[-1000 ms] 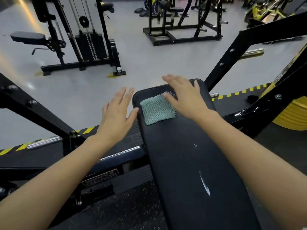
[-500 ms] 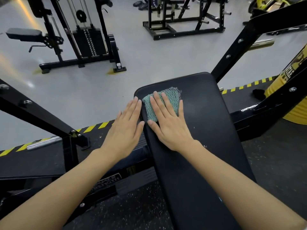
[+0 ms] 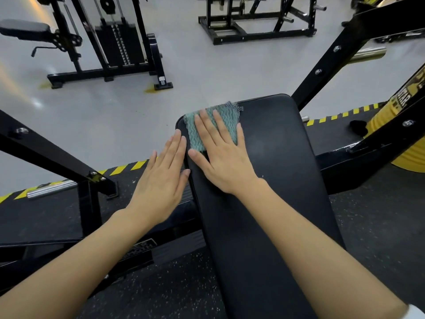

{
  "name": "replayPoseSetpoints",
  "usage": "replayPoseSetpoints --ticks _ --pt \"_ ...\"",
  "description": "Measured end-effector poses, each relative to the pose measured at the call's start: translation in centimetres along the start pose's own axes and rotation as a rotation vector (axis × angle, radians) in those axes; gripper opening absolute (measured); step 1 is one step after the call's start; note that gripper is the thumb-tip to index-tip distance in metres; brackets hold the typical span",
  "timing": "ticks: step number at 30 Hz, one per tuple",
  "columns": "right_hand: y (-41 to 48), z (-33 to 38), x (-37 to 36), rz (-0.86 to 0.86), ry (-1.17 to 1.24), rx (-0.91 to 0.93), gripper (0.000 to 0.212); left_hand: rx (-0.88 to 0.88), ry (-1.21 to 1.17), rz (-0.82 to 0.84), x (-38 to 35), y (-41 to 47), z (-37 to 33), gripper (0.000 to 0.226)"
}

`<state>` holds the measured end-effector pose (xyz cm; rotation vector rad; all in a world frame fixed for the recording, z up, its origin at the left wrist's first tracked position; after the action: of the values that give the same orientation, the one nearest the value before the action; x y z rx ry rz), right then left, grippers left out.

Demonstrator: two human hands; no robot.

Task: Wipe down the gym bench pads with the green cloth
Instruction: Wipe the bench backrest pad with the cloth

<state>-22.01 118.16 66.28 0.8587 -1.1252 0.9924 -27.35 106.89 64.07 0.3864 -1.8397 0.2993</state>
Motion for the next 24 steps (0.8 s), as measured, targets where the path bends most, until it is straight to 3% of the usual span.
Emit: replayPoseSetpoints --ticks 6,15,24 --pt "-6.2 0.1 -2.7 0.087 -0.048 -0.004 0.071 0.001 0.069 0.01 0.1 -0.1 0.3 0.066" --pt "-2.5 1.2 -1.6 -0.036 -0.083 0.01 0.075 -0.01 0.088 0.041 0.1 0.0 0.4 0.066" --pt "-0.8 -1.2 -0.4 -0.034 -0.095 0.049 0.077 -0.008 0.11 0.027 0.1 0.0 0.6 0.064"
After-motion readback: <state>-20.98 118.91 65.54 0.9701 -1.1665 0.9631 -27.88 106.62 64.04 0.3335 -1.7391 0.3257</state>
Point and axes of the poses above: each hand's wrist, its own y-axis towards the middle knuckle, its own x-axis out of the back of the hand, z = x × y, the point moved 8 cm from there along y, towards the middle knuckle, and after that the axes turned 13 degrees about z, right-handed, at the moved point
